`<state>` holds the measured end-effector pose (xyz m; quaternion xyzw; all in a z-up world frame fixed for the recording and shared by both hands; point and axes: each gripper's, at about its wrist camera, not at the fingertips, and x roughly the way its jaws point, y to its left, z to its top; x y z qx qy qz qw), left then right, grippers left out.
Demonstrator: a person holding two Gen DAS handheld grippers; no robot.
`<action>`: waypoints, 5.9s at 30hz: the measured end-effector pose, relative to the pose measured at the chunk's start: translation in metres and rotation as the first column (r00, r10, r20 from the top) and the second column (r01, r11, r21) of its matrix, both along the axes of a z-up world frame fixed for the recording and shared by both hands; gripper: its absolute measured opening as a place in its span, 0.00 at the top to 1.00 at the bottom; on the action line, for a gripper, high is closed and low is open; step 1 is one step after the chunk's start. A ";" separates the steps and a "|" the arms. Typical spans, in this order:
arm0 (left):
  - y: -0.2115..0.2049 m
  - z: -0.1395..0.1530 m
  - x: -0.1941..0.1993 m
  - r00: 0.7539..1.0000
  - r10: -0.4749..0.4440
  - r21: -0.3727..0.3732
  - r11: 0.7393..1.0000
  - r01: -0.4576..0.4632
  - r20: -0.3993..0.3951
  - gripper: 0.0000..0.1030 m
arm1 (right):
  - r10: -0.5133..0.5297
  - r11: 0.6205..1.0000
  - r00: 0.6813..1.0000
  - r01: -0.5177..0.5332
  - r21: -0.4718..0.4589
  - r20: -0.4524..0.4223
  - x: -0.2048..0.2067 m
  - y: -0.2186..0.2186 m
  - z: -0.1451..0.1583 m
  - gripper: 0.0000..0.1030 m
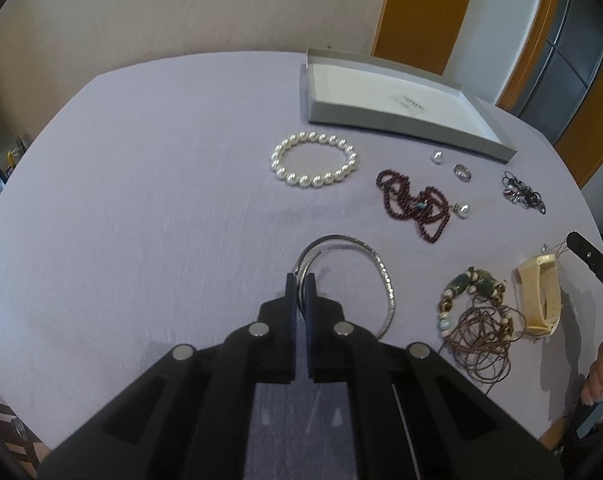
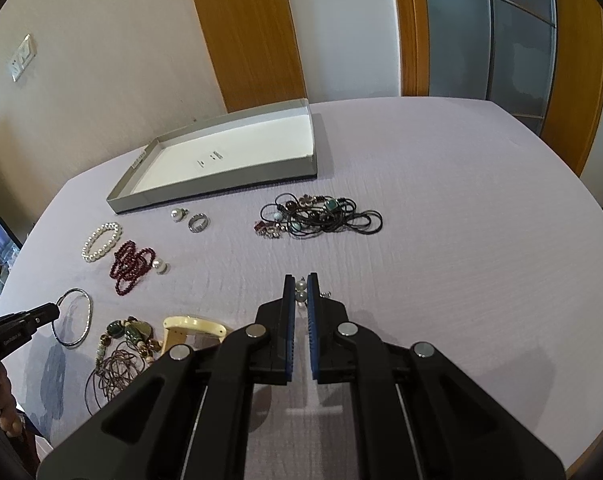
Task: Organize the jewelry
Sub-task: 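Close the left tool on the rim of the silver bangle, then lift and carry the bangle and earrings over the gray tray with both tools, then open both tools to drop the bangle and earrings into the tray, then grasp the black cord necklace tangle with the right tool while the left tool moves to the pearl bracelet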
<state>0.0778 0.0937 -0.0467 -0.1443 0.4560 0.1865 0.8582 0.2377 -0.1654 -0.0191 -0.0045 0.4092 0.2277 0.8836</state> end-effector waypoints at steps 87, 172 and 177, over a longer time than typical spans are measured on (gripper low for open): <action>0.064 0.045 0.268 0.999 -0.009 0.050 0.999 0.006 0.053 0.94 | 0.119 0.992 0.989 -0.122 -0.031 -0.086 0.212 0.145 0.019 0.69; 0.070 0.001 0.075 0.999 0.028 0.060 0.998 -0.027 -0.017 0.32 | 0.036 0.995 0.998 -0.041 -0.091 -0.057 0.090 0.042 -0.025 0.85; 0.073 -0.002 0.076 0.999 0.034 0.037 0.999 -0.033 -0.023 0.32 | 0.006 1.000 0.999 -0.007 -0.007 -0.054 0.098 0.023 -0.009 0.87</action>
